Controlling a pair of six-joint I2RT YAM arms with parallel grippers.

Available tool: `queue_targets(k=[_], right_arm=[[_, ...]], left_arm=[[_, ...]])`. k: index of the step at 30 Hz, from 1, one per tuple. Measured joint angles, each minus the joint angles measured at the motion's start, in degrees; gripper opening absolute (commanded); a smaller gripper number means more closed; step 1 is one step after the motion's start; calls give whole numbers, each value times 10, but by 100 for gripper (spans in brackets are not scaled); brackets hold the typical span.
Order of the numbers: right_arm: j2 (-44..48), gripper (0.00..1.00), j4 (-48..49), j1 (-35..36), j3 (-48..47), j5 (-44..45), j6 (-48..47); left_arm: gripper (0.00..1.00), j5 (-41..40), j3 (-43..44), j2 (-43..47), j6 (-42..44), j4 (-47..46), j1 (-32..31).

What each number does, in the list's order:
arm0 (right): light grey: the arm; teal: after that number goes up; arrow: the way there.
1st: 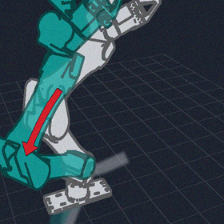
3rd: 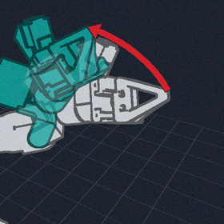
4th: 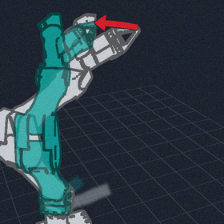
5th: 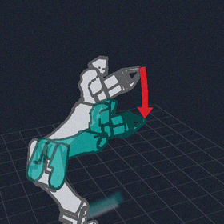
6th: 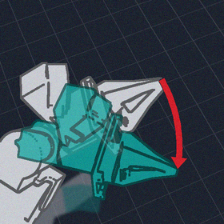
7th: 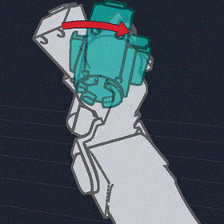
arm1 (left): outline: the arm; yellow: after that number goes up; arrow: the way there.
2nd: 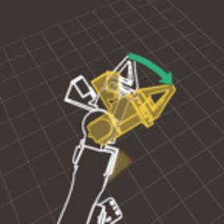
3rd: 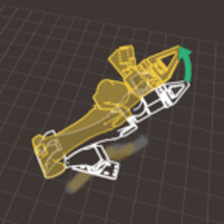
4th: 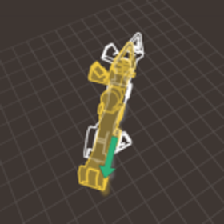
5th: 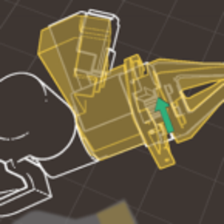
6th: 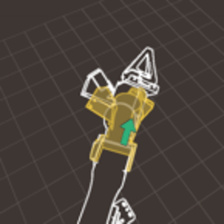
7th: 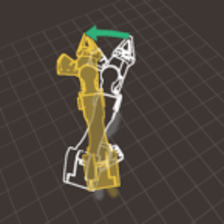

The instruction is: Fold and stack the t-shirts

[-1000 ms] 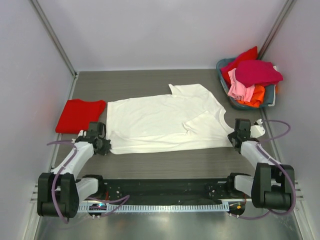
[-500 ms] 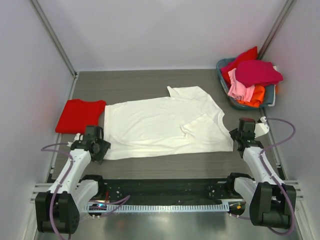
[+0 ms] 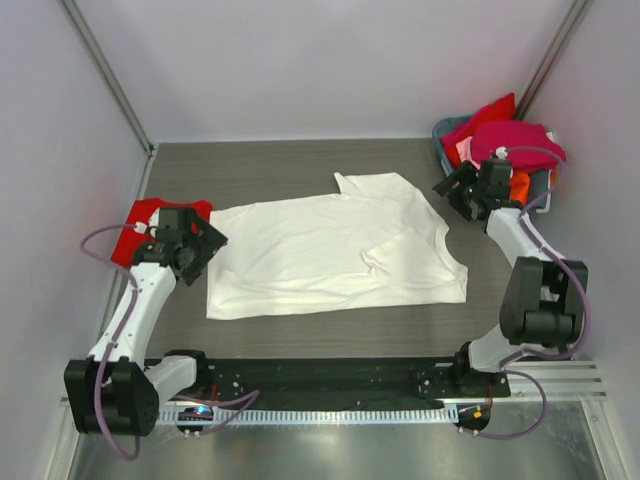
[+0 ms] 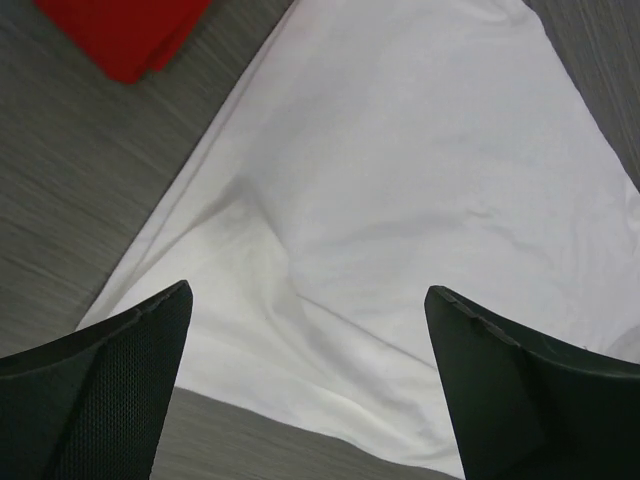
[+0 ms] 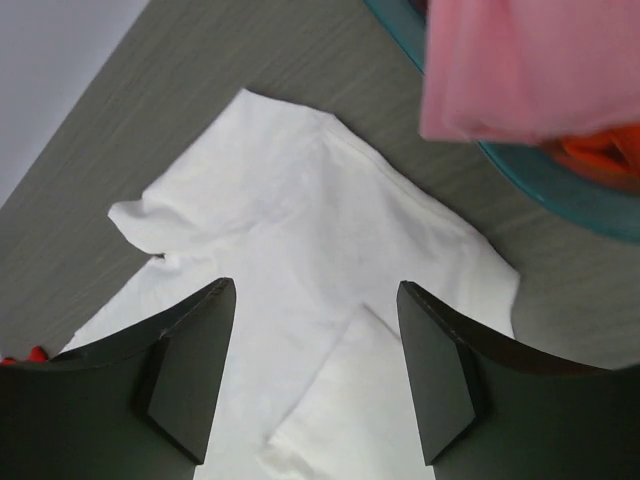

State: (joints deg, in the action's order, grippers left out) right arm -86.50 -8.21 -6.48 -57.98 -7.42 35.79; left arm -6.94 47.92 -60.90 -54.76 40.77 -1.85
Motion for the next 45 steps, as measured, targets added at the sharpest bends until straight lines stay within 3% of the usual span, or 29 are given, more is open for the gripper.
queue_targets(k=[10,22,30,36,40,45], right_arm=[[-300,71,-11,26,-311,-88,-30],[-542,70,-26,53,-566,-185,-42],[-572,68,-31,65,-584,-228,-41],[-573,58,-80,65,-604,-217,-74],[-575,56,-123,73,-623,-189,-109],[-575,41,-154,88,-638,-153,-147]], left_arm=[[100,45,70,-156,31,-101,0],[100,40,161,-254,60,-143,0],[100,20,197,-298,57,-138,2],[100,20,231,-333,58,-137,2],[100,15,275,-378,66,-134,2],[100,0,342,-440,85,-123,4]])
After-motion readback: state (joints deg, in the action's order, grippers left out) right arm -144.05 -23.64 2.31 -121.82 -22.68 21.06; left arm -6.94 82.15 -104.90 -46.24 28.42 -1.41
